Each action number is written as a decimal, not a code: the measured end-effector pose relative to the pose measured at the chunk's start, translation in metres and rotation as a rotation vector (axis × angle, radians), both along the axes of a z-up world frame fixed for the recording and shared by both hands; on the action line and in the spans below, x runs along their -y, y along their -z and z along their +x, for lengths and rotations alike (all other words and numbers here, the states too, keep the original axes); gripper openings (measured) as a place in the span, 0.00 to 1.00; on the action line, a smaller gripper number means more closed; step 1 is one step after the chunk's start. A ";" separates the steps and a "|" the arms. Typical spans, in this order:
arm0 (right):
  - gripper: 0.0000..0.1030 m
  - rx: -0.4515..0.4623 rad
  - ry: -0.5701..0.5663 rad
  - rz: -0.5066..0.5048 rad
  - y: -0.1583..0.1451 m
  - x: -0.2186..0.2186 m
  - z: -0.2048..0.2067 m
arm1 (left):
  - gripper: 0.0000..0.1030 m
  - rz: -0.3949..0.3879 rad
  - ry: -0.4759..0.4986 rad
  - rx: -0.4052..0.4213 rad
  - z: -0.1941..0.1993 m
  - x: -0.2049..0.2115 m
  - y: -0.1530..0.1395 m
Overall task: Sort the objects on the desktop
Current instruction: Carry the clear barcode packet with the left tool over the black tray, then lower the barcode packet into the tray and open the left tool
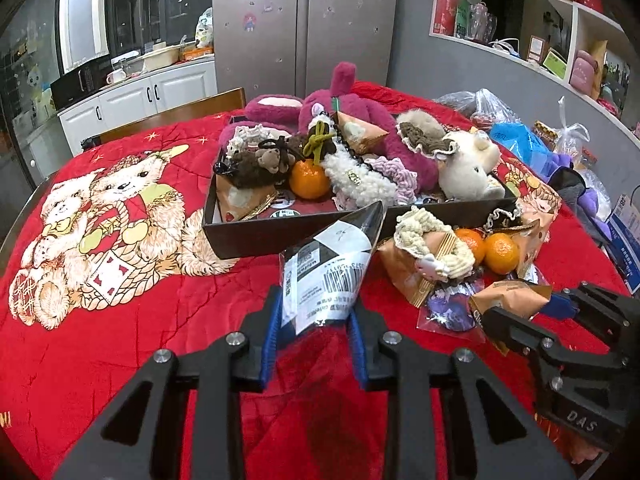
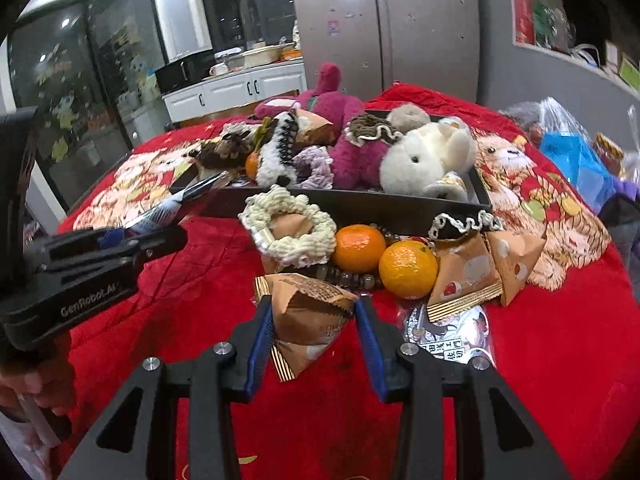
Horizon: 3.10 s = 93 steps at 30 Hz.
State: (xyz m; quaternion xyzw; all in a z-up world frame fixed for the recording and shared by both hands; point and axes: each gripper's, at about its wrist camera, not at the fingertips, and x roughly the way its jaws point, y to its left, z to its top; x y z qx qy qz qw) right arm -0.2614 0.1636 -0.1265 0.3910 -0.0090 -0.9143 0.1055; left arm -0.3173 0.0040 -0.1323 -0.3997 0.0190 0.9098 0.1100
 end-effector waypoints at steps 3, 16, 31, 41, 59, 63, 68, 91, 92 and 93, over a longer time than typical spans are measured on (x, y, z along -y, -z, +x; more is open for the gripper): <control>0.40 -0.009 -0.019 0.000 -0.001 0.004 0.002 | 0.29 0.007 -0.001 0.007 0.000 0.000 0.001; 0.40 -0.025 -0.016 -0.020 -0.012 0.005 0.000 | 0.30 0.011 0.022 -0.065 0.020 -0.018 -0.033; 0.40 -0.103 0.012 -0.008 -0.071 0.004 -0.011 | 0.30 0.006 -0.056 -0.097 0.006 0.004 -0.081; 0.40 -0.161 -0.013 0.022 -0.117 0.006 -0.053 | 0.30 -0.008 -0.083 -0.136 -0.053 0.001 -0.117; 0.40 -0.098 0.012 0.031 -0.087 -0.020 -0.169 | 0.30 -0.011 -0.041 -0.064 -0.146 -0.008 -0.057; 0.40 -0.081 0.010 0.049 -0.076 -0.018 -0.183 | 0.30 0.000 -0.048 -0.051 -0.151 -0.002 -0.053; 0.40 -0.075 -0.005 0.071 -0.070 -0.013 -0.187 | 0.30 -0.005 -0.053 -0.043 -0.153 0.001 -0.050; 0.65 -0.021 -0.013 0.031 -0.065 -0.014 -0.192 | 0.86 -0.138 -0.033 -0.075 -0.145 -0.023 -0.055; 0.65 -0.037 -0.009 0.042 -0.066 -0.014 -0.190 | 0.86 -0.135 -0.032 -0.070 -0.146 -0.022 -0.054; 0.65 -0.045 -0.005 0.052 -0.068 -0.013 -0.190 | 0.87 -0.131 -0.032 -0.069 -0.146 -0.021 -0.054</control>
